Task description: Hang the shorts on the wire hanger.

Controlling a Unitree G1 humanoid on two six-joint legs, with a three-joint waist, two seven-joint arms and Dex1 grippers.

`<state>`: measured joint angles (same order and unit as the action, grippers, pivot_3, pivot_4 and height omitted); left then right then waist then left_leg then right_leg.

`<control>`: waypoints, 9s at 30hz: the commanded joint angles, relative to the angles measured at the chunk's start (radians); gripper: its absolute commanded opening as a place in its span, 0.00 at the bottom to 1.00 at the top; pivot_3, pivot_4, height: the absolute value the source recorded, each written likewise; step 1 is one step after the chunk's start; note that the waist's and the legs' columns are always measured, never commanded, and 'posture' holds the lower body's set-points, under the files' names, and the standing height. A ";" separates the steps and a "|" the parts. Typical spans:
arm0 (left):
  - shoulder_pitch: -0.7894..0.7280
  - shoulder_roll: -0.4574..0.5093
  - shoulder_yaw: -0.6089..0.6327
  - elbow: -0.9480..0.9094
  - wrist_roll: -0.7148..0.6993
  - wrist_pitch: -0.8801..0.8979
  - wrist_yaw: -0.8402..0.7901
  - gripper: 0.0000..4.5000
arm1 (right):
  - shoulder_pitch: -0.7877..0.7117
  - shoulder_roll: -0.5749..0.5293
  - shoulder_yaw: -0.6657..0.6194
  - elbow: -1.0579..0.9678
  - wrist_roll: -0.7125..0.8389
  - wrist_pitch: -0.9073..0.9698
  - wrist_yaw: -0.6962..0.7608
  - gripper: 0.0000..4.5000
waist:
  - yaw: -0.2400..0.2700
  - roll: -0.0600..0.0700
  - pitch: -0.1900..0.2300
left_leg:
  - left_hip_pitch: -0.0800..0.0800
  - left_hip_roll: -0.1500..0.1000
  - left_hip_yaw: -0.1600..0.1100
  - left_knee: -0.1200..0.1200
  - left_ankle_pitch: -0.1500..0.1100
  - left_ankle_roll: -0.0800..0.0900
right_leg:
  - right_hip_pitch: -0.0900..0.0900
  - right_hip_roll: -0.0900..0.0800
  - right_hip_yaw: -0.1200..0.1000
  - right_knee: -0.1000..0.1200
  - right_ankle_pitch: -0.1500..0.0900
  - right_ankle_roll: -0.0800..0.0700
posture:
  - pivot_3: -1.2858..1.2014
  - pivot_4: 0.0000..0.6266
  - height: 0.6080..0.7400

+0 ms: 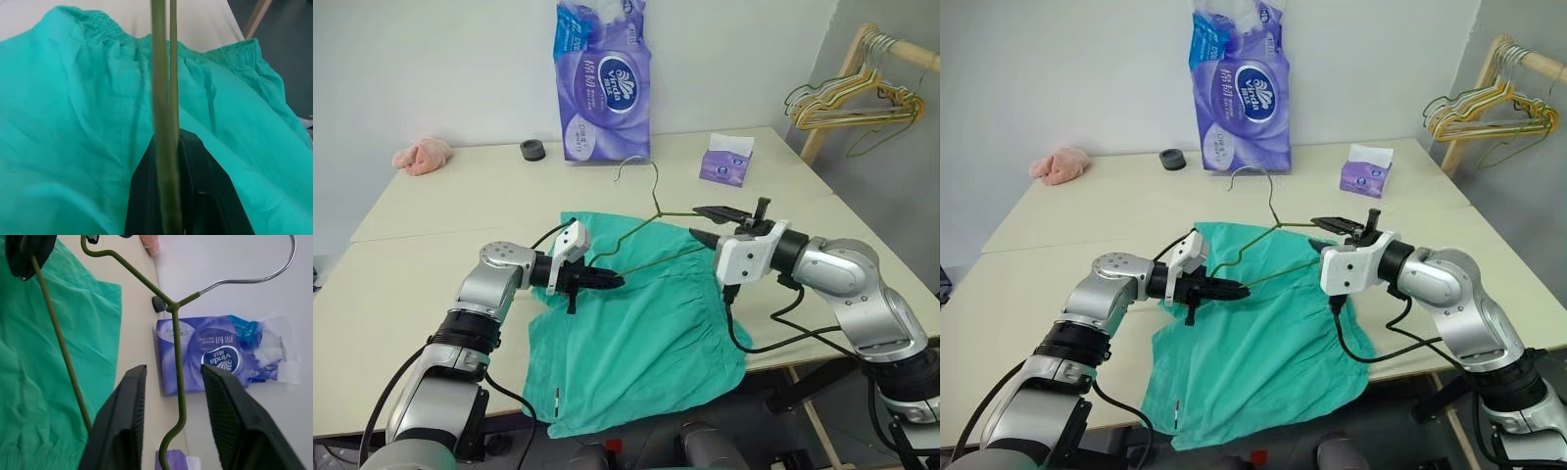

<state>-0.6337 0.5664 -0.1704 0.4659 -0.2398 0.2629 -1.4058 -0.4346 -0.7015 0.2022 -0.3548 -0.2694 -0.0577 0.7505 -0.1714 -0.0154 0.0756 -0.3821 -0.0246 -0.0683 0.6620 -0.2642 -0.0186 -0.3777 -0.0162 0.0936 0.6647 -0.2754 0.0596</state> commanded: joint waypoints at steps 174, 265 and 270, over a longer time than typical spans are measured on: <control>-0.107 -0.033 0.153 0.009 -0.028 -0.169 0.273 0.63 | 0.256 0.049 -0.491 0.113 1.154 1.670 -0.133 0.00 | 0.019 -0.002 0.001 | -0.001 0.001 -0.001 0.000 -0.001 0.001 | 0.002 0.001 -0.001 -0.004 -0.003 0.006 | 0.43 0.10 1.00; -0.484 -0.051 -0.002 0.507 0.210 -0.545 -0.124 0.99 | -0.116 -0.164 0.060 -0.216 0.771 1.088 0.015 0.00 | -0.045 0.000 -0.001 | -0.016 -0.002 -0.004 0.002 -0.002 0.002 | -0.012 -0.006 -0.004 0.000 0.001 0.007 | 0.42 0.06 1.00; -0.463 -0.057 -0.012 0.507 0.226 -0.567 -0.151 0.91 | -0.124 -0.148 0.059 -0.229 0.757 1.085 0.022 0.00 | -0.050 0.000 -0.001 | -0.016 -0.002 -0.004 0.002 -0.002 0.003 | -0.012 -0.006 -0.004 0.000 0.001 0.007 | 0.42 0.06 1.00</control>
<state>-1.0946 0.5130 -0.1715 0.9802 -0.0194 -0.2868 -1.5440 -0.5238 -0.8567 0.2783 -0.5434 0.4874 1.0614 0.7630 -0.2210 -0.0157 0.0750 -0.3978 -0.0269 -0.0727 0.6644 -0.2659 -0.0161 -0.3896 -0.0227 0.0895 0.6650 -0.2746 0.0663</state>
